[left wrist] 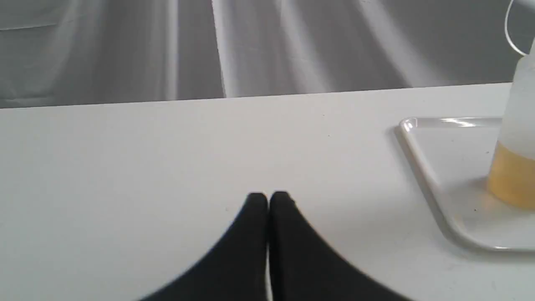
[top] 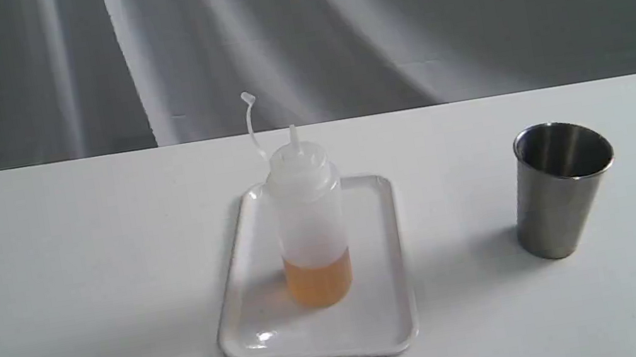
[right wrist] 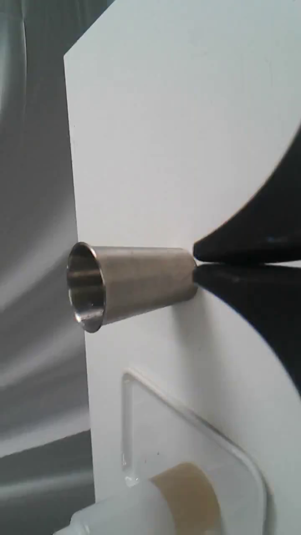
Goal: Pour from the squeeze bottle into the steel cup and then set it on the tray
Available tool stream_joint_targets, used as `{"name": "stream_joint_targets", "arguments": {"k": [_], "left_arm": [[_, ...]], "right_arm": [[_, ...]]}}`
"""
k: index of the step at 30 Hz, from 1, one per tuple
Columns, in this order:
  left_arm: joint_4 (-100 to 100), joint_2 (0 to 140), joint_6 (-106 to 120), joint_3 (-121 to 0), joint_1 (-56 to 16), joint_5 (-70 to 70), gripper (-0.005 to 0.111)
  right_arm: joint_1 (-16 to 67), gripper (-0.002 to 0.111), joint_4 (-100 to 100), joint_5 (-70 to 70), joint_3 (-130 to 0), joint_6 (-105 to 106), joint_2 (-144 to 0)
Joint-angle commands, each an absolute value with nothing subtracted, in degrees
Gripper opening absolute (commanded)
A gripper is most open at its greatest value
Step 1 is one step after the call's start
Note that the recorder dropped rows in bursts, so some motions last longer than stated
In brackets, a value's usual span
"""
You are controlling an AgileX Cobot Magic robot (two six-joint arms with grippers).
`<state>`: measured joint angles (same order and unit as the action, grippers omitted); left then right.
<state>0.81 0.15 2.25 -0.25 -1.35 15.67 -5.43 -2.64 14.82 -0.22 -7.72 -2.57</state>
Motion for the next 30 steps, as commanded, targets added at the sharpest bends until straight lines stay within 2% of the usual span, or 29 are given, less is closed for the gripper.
{"name": "stream_joint_targets", "arguments": {"k": [1,30], "left_arm": [[0.87,0.00,2.08,0.00,-1.26,15.24,0.000],[0.87,0.00,2.14,0.00,-1.26,15.24,0.000]], "right_arm": [[-6.79,0.000,-2.67,15.32,0.00,-5.51,-2.17],[-8.64,0.000,-2.86,19.30,0.00,-1.64,0.00]]}}
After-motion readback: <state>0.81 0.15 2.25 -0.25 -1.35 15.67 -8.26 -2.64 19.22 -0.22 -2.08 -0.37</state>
